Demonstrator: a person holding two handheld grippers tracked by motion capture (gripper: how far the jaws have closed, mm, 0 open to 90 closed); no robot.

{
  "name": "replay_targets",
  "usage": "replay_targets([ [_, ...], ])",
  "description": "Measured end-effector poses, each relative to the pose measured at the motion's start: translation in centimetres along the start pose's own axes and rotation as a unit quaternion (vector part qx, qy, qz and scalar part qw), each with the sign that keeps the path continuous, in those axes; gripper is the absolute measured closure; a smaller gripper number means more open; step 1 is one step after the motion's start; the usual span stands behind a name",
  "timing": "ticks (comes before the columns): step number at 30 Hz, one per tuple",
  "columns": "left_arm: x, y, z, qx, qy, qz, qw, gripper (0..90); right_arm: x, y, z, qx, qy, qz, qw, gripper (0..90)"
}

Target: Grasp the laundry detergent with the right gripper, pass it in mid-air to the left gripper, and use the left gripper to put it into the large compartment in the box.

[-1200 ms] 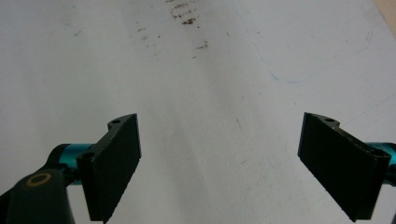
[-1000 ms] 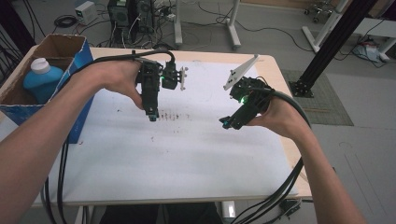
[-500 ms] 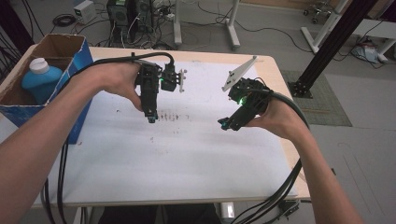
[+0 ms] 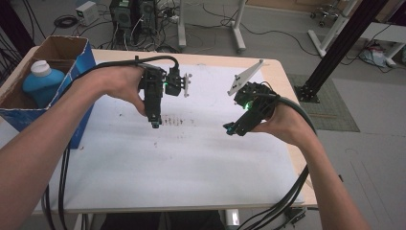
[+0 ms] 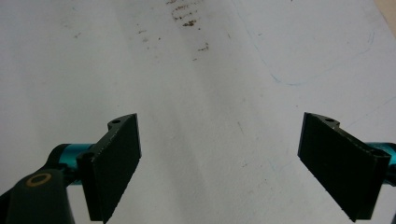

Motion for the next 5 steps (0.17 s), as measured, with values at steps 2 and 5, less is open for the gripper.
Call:
replay_targets([
  [2, -0.02, -0.01, -0.09, -0.001, 0.0, 0.001, 1.0, 15.8, -0.04, -0.02, -0.03, 0.0, 0.0, 0.0, 1.0, 12.8],
  [5, -0.11, -0.06, -0.09, -0.001, 0.001, 0.004, 1.0, 15.8, -0.1, -0.03, -0.19, -0.001, -0.003, 0.0, 1.0, 12.8],
])
Point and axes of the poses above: each handheld gripper's, and its own axes: x roughly backward along the jaws, z roughly out of its underside, y roughly to its left, the point moved 10 cm from there along -x, roughly forward along the jaws, and after that the axes turned 5 degrees about -y, right-handed, at the moved point
